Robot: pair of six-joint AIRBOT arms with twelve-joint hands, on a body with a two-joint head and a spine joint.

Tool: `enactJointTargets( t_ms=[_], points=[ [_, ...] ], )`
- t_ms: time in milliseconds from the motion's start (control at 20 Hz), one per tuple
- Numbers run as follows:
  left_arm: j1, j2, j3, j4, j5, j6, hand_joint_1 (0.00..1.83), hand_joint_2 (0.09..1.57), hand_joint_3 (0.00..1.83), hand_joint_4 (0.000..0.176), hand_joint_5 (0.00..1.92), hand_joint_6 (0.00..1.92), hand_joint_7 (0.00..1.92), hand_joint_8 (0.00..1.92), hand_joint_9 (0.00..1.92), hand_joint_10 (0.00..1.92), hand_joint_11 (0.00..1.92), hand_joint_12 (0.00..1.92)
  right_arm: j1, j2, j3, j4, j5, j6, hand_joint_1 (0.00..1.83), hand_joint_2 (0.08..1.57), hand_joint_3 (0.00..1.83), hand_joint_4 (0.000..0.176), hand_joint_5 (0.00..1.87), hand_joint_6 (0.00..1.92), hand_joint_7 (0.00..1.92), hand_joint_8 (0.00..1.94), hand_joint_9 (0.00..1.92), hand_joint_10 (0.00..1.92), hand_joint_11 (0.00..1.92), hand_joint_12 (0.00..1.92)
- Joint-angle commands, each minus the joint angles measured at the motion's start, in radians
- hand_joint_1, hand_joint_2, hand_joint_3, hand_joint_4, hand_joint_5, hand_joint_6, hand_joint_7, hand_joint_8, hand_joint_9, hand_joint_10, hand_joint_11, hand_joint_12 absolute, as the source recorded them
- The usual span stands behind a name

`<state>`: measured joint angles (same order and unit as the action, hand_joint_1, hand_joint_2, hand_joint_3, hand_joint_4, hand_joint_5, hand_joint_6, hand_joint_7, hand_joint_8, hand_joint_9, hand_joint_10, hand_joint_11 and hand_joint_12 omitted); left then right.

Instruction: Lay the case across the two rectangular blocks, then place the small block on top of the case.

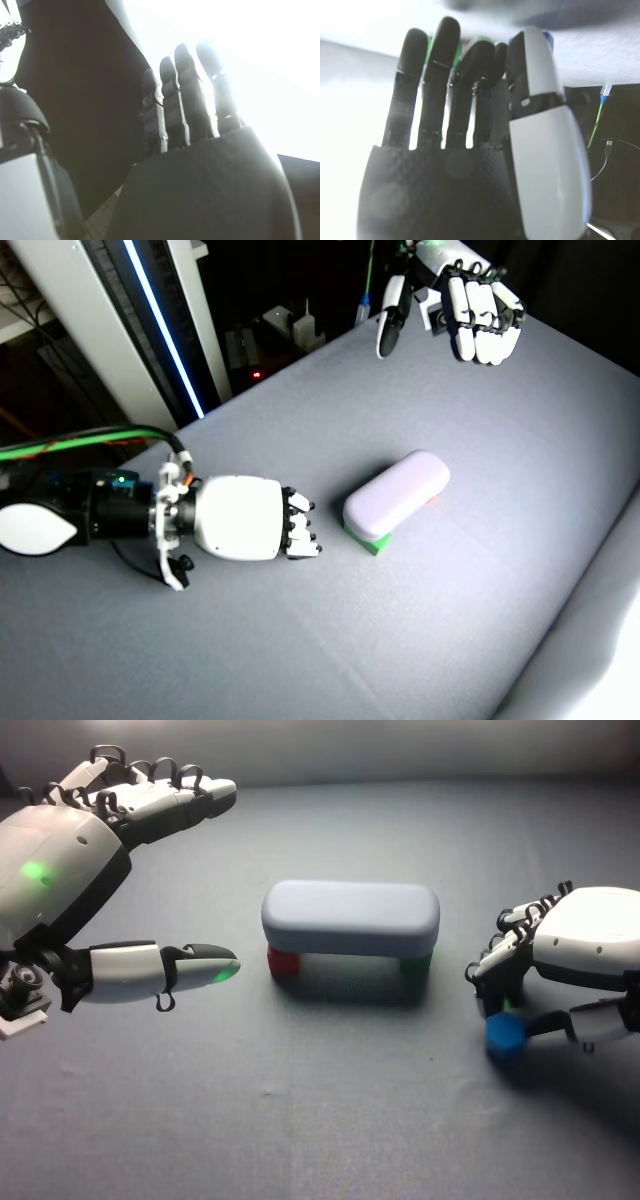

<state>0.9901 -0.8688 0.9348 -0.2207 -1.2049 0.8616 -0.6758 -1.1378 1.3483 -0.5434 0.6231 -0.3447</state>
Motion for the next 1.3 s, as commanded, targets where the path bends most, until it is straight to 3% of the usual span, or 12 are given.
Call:
enactJointTargets(
  t_ms=[0, 50, 200, 300, 500, 600, 750, 850, 950, 1050, 1200, 1250],
  points=[
    [-0.006, -0.002, 0.0, 0.008, -0.13, -0.007, 0.79, 0.91, 0.0, 0.0, 0.4, 0.0, 0.39, 0.0, 0.41, 0.01, 0.01, 1.09, 0.01, 0.005, -0.003, 0.029, 0.094, 0.0, 1.1, 1.1, 0.0, 0.0, 0.76, 0.17, 0.67, 0.7, 0.66, 0.96, 0.44, 1.51],
    [-0.005, -0.002, 0.0, 0.008, -0.13, -0.008, 0.79, 0.92, 0.0, 0.0, 0.39, 0.0, 0.38, 0.0, 0.39, 0.0, 0.0, 1.06, 0.009, 0.008, -0.006, 0.029, 0.094, 0.0, 1.08, 1.12, 0.0, 0.0, 0.74, 0.09, 0.66, 0.55, 0.61, 0.82, 0.32, 1.44],
    [-0.005, -0.002, 0.0, 0.007, -0.13, -0.009, 0.8, 0.92, 0.0, 0.0, 0.4, 0.0, 0.39, 0.01, 0.42, 0.01, 0.01, 1.07, 0.009, 0.019, -0.018, 0.022, 0.094, 0.0, 1.12, 1.08, 0.0, 0.0, 0.66, 0.0, 0.66, 0.11, 0.59, 0.4, 0.18, 1.28],
    [-0.004, -0.002, 0.001, 0.006, -0.131, -0.009, 0.79, 0.92, 0.0, 0.0, 0.39, 0.0, 0.38, 0.0, 0.4, 0.0, 0.0, 1.05, 0.009, 0.025, -0.026, 0.015, 0.094, 0.0, 1.16, 1.05, 0.0, 0.0, 0.64, 0.0, 0.7, 0.05, 0.66, 0.3, 0.31, 1.22],
    [-0.004, -0.002, 0.001, 0.006, -0.131, -0.011, 0.8, 0.92, 0.0, 0.0, 0.4, 0.0, 0.38, 0.0, 0.41, 0.0, 0.0, 1.06, 0.009, 0.026, -0.028, 0.008, 0.094, 0.0, 1.19, 1.03, 0.0, 0.0, 0.7, 0.01, 0.74, 0.04, 0.71, 0.29, 0.35, 1.2],
    [-0.004, -0.003, 0.002, 0.006, -0.131, -0.011, 0.8, 0.91, 0.0, 0.0, 0.41, 0.0, 0.4, 0.01, 0.43, 0.01, 0.01, 1.06, 0.009, 0.026, -0.029, -0.002, 0.094, 0.0, 1.2, 1.01, 0.0, 0.0, 0.78, 0.0, 0.81, 0.08, 0.69, 0.67, 0.44, 1.38],
    [-0.004, -0.006, 0.005, 0.006, -0.129, -0.012, 0.79, 0.9, 0.0, 0.0, 0.42, 0.0, 0.42, 0.01, 0.47, 0.02, 0.04, 1.07, 0.009, 0.023, -0.031, -0.013, 0.094, 0.0, 1.24, 1.01, 0.0, 0.0, 0.83, 0.01, 0.85, 0.07, 0.76, 0.74, 0.61, 1.23],
    [-0.004, -0.007, 0.006, 0.006, -0.129, -0.014, 0.8, 0.9, 0.0, 0.0, 0.42, 0.0, 0.42, 0.01, 0.46, 0.02, 0.04, 1.07, 0.009, 0.018, -0.031, -0.023, 0.094, 0.0, 1.25, 1.0, 0.0, 0.0, 0.87, 0.0, 0.91, 0.1, 0.75, 0.88, 0.63, 1.35],
    [-0.004, -0.008, 0.007, 0.006, -0.128, -0.015, 0.81, 0.92, 0.0, 0.0, 0.41, 0.0, 0.39, 0.0, 0.44, 0.01, 0.02, 1.06, 0.009, 0.013, -0.031, -0.03, 0.094, 0.0, 1.27, 0.99, 0.0, 0.0, 0.9, 0.0, 0.68, 0.79, 0.68, 1.23, 0.62, 1.54],
    [-0.004, -0.009, 0.008, 0.006, -0.126, -0.016, 0.81, 0.91, 0.0, 0.0, 0.42, 0.01, 0.41, 0.01, 0.46, 0.01, 0.03, 1.07, 0.009, 0.009, -0.031, -0.035, 0.094, 0.0, 1.27, 0.99, 0.0, 0.0, 0.9, 0.0, 0.56, 1.01, 0.64, 1.3, 0.63, 1.58],
    [-0.004, -0.01, 0.009, 0.006, -0.126, -0.018, 0.81, 0.92, 0.0, 0.0, 0.42, 0.0, 0.4, 0.0, 0.45, 0.01, 0.03, 1.07, 0.009, 0.003, -0.029, -0.037, 0.094, 0.0, 1.24, 1.0, 0.0, 0.0, 0.84, 0.0, 0.49, 0.94, 0.61, 1.18, 0.58, 1.49],
    [-0.004, -0.01, 0.009, 0.006, -0.126, -0.019, 0.8, 0.92, 0.0, 0.0, 0.41, 0.0, 0.39, 0.0, 0.45, 0.0, 0.02, 1.07, 0.009, 0.002, -0.028, -0.037, 0.094, 0.0, 1.21, 1.0, 0.0, 0.0, 0.79, 0.0, 0.47, 0.82, 0.57, 1.05, 0.49, 1.41]
  ],
)
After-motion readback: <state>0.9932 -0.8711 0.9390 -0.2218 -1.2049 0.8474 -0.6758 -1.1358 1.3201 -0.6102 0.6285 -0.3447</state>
